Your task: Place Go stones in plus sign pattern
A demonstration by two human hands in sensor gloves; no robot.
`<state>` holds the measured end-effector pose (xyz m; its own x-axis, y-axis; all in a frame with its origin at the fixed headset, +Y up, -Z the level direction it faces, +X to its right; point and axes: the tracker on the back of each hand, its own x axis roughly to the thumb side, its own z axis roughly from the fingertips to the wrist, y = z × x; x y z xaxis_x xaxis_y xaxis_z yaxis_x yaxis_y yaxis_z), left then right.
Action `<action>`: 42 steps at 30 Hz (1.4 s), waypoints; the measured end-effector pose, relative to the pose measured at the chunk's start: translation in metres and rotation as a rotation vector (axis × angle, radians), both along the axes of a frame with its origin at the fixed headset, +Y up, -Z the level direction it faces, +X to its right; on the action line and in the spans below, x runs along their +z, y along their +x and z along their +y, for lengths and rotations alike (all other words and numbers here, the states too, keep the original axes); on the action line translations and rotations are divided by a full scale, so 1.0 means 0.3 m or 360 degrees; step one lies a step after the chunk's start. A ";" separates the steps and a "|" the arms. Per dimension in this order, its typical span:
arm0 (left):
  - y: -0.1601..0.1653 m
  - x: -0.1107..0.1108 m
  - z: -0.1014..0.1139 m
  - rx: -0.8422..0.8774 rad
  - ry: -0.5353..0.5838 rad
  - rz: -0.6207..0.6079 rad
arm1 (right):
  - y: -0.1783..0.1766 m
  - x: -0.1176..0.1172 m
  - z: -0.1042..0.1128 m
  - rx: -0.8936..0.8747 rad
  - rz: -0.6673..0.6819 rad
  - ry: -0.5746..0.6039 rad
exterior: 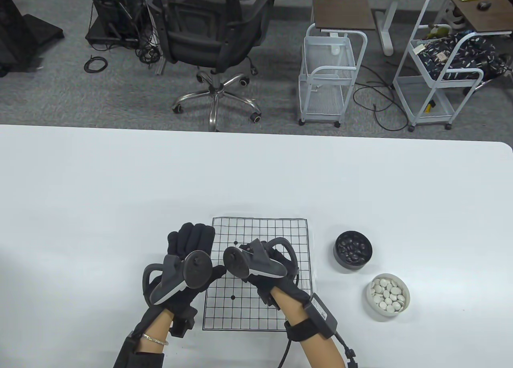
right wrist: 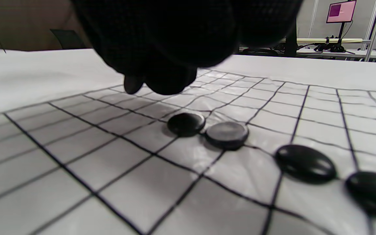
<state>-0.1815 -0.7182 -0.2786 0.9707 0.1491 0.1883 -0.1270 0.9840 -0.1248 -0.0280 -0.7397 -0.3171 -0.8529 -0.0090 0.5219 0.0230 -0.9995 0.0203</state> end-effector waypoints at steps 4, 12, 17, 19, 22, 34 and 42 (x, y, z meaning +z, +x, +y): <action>-0.002 -0.002 -0.001 -0.0012 -0.0002 0.0013 | -0.014 0.007 -0.020 0.0089 0.0017 0.0038; 0.000 -0.002 -0.002 -0.0010 -0.0009 0.0010 | -0.026 0.017 -0.031 0.0178 0.0028 0.0087; 0.000 -0.001 -0.002 -0.0014 -0.0009 0.0011 | -0.032 0.024 -0.031 0.0239 0.0035 0.0115; 0.000 -0.001 -0.002 -0.0015 -0.0010 0.0013 | -0.032 0.025 -0.029 0.0273 0.0029 0.0125; 0.001 -0.001 -0.002 -0.0016 -0.0011 0.0012 | -0.029 0.026 -0.025 0.0272 0.0026 0.0123; 0.037 0.006 -0.011 -0.0072 0.0010 -0.0059 | 0.253 0.080 0.177 0.0191 -0.0463 0.0145; 0.060 0.013 -0.011 -0.0087 0.0028 -0.0103 | 0.639 0.180 0.221 0.0426 -0.1216 -0.0018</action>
